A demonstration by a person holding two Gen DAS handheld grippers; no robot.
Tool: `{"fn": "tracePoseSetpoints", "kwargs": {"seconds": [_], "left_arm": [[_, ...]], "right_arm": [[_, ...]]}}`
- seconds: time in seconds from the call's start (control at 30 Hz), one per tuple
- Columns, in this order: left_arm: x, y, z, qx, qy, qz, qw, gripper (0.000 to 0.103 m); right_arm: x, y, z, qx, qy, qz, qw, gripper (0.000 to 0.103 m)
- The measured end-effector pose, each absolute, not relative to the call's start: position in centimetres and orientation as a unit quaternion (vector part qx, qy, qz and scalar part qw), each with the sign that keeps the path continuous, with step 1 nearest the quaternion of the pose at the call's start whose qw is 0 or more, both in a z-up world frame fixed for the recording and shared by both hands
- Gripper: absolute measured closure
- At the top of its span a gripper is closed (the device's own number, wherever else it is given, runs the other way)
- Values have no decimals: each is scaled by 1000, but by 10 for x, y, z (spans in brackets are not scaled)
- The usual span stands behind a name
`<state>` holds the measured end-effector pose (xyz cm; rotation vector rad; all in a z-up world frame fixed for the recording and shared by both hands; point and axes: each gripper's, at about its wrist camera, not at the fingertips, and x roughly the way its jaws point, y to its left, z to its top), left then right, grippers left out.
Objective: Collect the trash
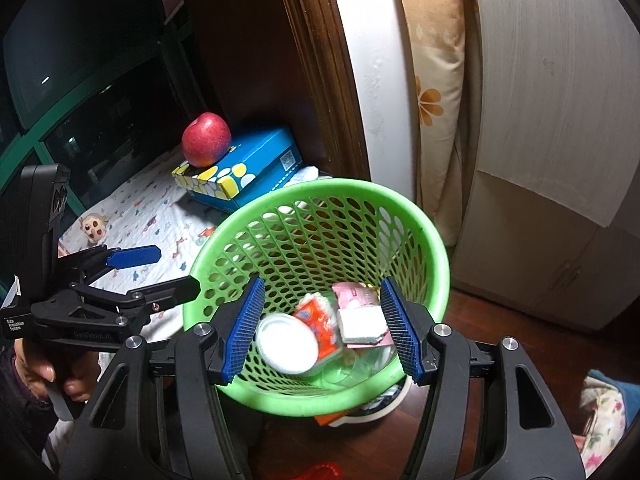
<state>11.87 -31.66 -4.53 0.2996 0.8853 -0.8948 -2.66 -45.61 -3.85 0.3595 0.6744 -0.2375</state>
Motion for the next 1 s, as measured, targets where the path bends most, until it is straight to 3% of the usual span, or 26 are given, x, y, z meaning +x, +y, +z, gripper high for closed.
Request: {"fn": "tracePoseSetpoints", "kwargs": {"seconds": [0.1, 0.17, 1.0], "left_arm": [[120, -303, -38, 138, 405, -403, 809, 10], [120, -291, -32, 136, 398, -393, 818, 10], [118, -115, 6, 65, 359, -228, 903, 9]], "right_arm": [[-28, -447, -37, 177, 322, -108, 924, 40], [-27, -438, -34, 173, 317, -105, 927, 24], [-4, -327, -11, 134, 310, -50, 940, 8]]}}
